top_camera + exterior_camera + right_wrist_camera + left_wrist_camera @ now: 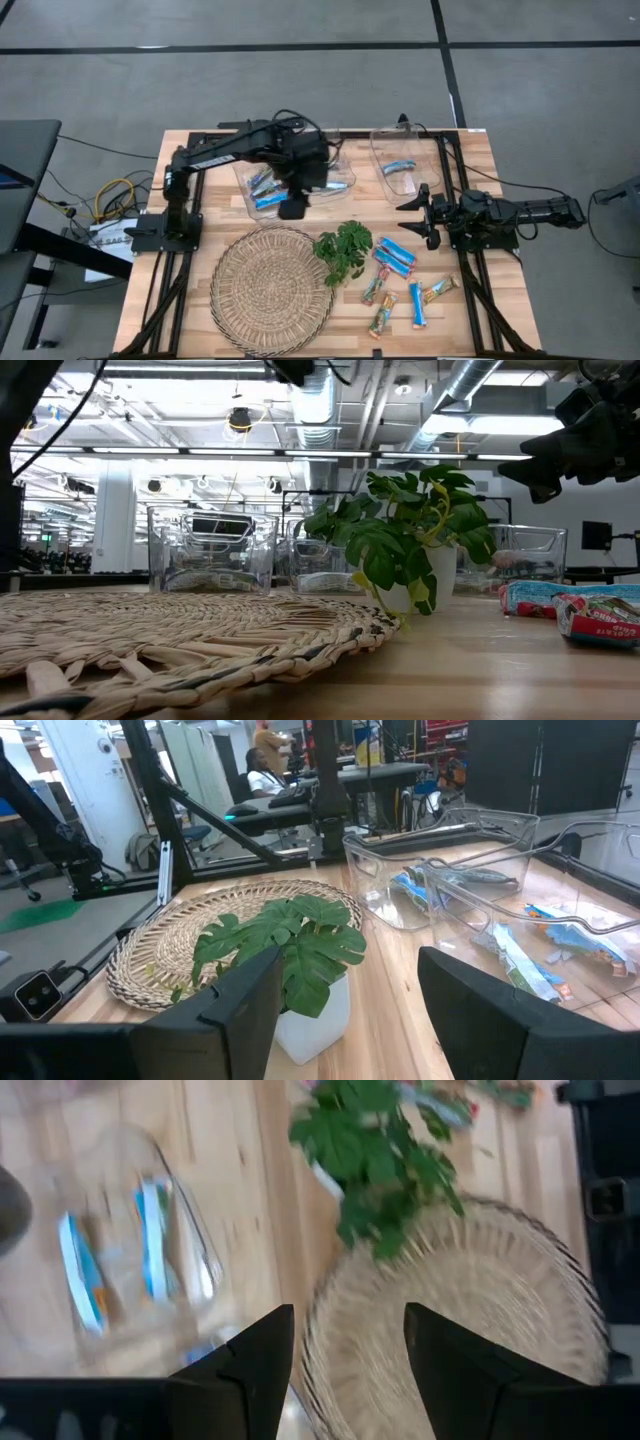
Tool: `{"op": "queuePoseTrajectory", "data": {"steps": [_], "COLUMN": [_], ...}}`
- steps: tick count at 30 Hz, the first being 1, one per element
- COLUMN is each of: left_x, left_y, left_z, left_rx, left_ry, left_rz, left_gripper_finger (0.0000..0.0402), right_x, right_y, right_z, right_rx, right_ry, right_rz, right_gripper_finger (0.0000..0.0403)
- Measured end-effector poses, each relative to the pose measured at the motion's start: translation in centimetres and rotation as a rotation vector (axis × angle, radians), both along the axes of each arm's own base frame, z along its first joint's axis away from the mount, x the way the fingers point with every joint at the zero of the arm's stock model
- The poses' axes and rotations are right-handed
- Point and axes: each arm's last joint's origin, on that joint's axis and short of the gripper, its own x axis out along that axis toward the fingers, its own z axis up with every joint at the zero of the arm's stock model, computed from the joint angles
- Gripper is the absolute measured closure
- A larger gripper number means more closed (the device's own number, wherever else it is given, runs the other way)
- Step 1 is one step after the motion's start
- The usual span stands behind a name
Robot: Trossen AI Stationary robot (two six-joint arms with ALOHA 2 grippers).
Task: Pick and place Granola Bars by type
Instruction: Put the red granola bar into the right transparent bin
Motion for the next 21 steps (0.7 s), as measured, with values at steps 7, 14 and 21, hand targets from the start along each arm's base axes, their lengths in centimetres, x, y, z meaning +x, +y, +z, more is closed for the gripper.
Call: {"op": "queuePoseTrajectory", "data": {"steps": [7,14,21], "left_x": [-4.5,-9.7,-16.0], "left_y": [-1.0,-1.6,-2.1], "left_z": [0.7,-3.7,-9.5], "left_rx": [-0.025,-0.072,-0.158], "left_ry": [-0.007,-0.147,-0.312], "left_rz": [0.036,0.124,0.241], "left_gripper_finger": [0.0219,0.0219,0.0219], "right_x": [0.0,0.0,0.0], "right_y": [0.0,0.0,0.0], "right_z": [0.0,0.0,0.0], "right_rx": [0.000,0.000,0.000], "right_ry": [0.001,0.000,0.000], "right_rz": [0.000,0.000,0.000], "right_gripper_finger": [0.0178,0.0178,0.0178]}}
